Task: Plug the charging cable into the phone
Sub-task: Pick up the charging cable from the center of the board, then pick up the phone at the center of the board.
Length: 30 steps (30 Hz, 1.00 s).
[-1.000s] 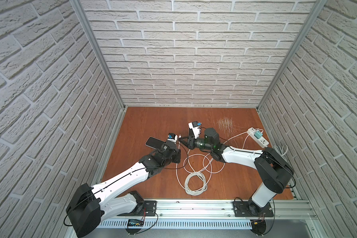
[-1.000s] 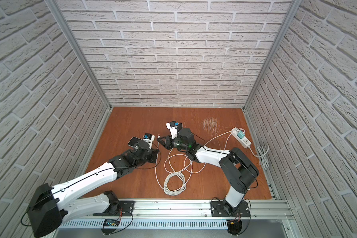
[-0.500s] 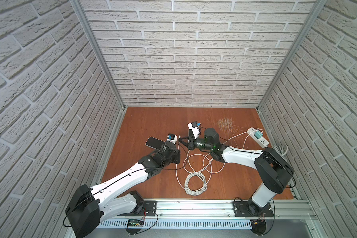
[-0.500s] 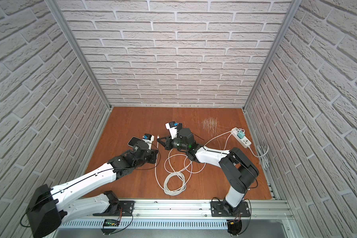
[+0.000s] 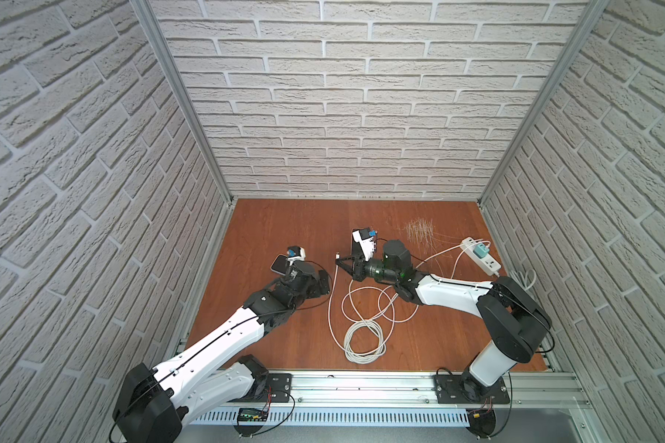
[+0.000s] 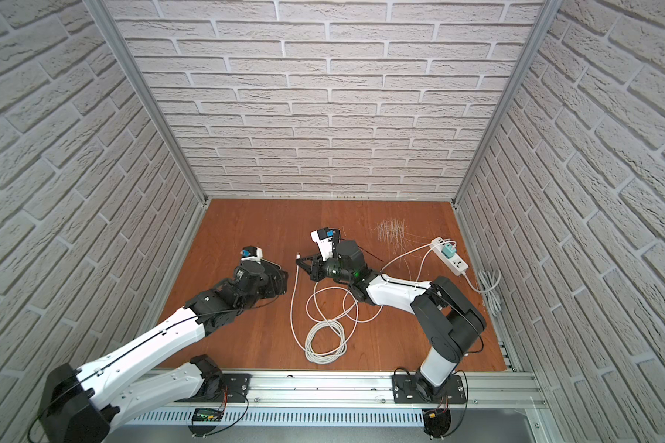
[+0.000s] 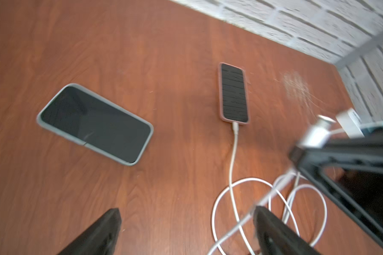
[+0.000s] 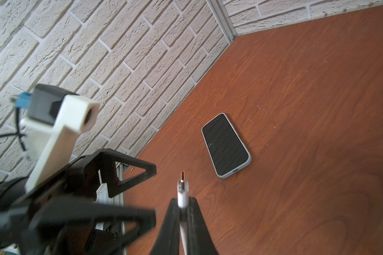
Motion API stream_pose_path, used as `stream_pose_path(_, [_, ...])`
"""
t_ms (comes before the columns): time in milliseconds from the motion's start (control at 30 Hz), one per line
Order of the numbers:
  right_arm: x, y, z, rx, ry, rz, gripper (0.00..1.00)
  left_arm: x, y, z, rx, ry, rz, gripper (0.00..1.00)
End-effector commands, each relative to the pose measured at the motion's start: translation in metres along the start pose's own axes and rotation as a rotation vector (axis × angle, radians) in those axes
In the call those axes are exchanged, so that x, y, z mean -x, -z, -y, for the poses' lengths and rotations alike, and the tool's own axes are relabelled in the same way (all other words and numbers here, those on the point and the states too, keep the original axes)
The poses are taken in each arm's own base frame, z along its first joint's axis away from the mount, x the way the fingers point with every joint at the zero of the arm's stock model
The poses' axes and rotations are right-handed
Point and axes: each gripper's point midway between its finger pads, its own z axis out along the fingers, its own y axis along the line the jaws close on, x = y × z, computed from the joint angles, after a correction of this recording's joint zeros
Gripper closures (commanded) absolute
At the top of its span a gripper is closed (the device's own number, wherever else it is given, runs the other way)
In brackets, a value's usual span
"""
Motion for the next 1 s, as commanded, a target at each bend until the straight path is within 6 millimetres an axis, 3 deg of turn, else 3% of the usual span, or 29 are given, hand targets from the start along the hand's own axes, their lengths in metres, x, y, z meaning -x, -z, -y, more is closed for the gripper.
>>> stream_pose_path(0, [0.009,0.01,0.0,-0.009,0.034,0.035,0.97,0.003,0.003,-0.056,0.226,0.281,-0.038,0.02])
stream_pose_path(100, [0.005,0.01,0.002,-0.012,0.032,0.026,0.97,0.002,-0.011,-0.063,0.229,0.331,-0.101,0.02])
stream_pose_path(300, [-0.002,0.007,0.008,-0.022,0.026,0.004,0.97,0.011,-0.036,-0.094,0.478,0.452,-0.187,0.02])
stream_pose_path(600, [-0.007,0.01,0.009,-0.025,0.028,-0.005,0.97,0.025,-0.103,-0.08,0.507,0.587,-0.286,0.02])
stream_pose_path(967, [-0.008,0.009,0.008,-0.017,0.025,-0.009,0.97,0.03,-0.133,-0.083,0.545,0.686,-0.318,0.02])
